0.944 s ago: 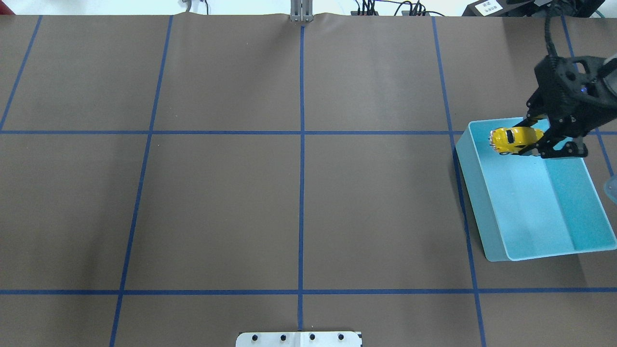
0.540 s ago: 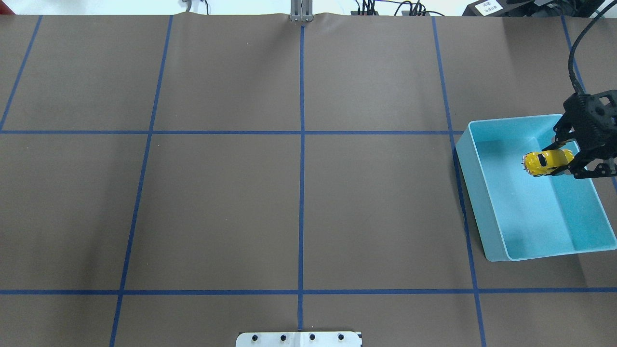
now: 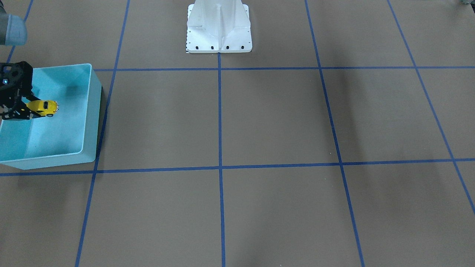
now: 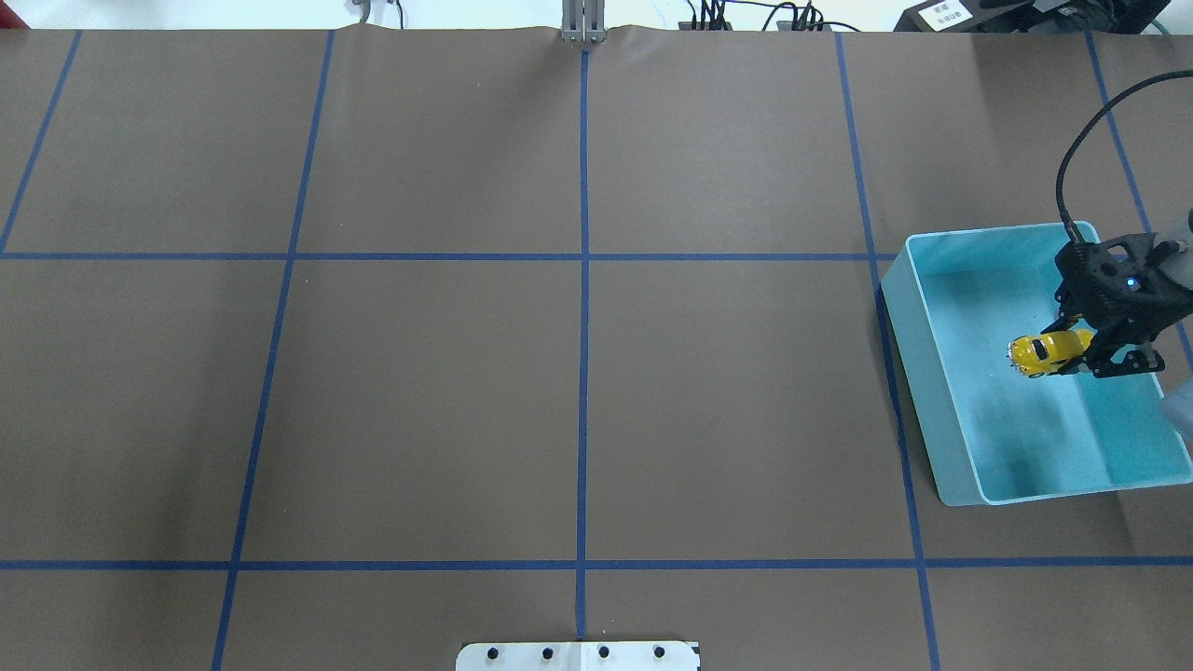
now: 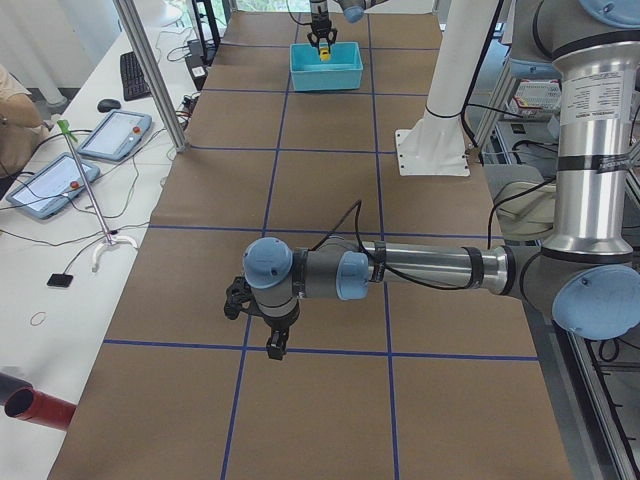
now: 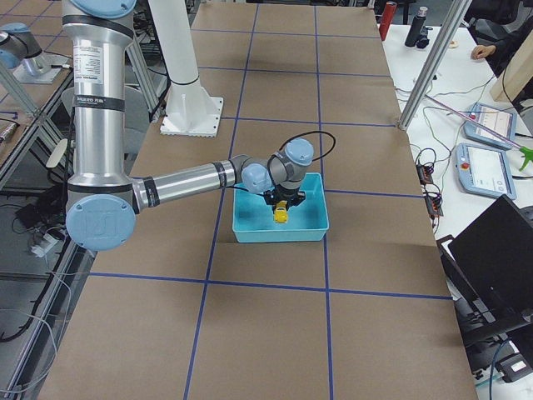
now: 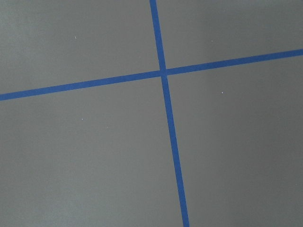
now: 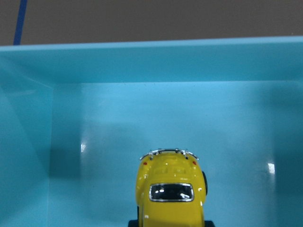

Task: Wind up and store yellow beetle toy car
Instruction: 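Open the right gripper and withdraw the right arm from the bin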

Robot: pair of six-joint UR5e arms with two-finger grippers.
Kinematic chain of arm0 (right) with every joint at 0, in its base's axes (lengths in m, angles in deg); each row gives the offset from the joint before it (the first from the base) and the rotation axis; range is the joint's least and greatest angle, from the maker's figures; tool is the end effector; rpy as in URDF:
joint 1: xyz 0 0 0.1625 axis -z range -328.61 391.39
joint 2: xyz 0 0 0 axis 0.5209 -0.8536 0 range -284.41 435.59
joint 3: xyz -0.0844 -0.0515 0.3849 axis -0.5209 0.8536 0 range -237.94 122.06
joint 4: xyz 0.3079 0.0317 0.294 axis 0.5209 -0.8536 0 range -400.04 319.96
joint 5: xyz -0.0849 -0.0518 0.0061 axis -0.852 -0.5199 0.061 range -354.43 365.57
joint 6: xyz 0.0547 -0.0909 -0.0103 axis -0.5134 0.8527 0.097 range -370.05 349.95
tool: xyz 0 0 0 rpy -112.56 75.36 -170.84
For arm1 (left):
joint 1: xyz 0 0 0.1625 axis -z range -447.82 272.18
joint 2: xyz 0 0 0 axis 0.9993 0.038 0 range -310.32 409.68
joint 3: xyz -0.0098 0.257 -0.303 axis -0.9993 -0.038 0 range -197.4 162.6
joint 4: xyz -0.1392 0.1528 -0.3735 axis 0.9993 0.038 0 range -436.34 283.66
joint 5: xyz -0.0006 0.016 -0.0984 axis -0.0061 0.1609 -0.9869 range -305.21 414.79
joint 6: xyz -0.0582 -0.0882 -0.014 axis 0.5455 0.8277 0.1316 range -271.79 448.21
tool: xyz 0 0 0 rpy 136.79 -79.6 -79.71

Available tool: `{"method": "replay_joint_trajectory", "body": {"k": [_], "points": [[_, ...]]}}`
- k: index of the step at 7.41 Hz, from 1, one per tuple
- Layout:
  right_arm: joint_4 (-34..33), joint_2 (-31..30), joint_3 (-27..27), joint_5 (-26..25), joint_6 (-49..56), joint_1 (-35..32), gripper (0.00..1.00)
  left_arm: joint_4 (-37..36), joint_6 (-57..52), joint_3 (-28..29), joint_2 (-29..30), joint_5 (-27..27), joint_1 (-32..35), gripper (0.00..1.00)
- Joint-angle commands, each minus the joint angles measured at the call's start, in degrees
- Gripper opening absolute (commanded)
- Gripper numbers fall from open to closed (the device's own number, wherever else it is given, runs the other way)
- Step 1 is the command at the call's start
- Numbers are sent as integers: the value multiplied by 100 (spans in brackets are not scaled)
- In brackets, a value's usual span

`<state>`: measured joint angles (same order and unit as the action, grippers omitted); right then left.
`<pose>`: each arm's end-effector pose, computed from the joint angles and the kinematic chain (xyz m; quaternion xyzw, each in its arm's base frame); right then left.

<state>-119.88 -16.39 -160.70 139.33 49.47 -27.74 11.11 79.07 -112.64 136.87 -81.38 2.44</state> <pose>-0.2081 -0.4642 0.5201 0.2539 -0.3133 -0.6952 0.5951 -0.0587 -0.4850 0.6163 0.0312 0.3909 0.0708 0.9172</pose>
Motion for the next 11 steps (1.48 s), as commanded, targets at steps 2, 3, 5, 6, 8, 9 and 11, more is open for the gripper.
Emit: {"method": "replay_joint_trajectory", "body": {"k": [2,3,5,6,8,9,11], "points": [[223,154,230,-227,-185,445,0,0,0,-3,0,-7,0,100],[223,180,221,-227,-273,542,0,0,0,-3,0,-7,0,100],[215,180,265,-218,-423,639,25,0,-9,-3,0,-7,0,100],[232,172,309,-192,-467,640,99,0,0,-3,0,2,0,100],[232,154,257,-165,-494,631,100,-9,0,-3,0,-7,0,100],[241,154,126,-130,-503,570,100,-35,-9,-12,0,-7,9,100],[40,154,-437,-95,-1035,-295,100,-35,-9,-20,0,-7,9,100]]}}
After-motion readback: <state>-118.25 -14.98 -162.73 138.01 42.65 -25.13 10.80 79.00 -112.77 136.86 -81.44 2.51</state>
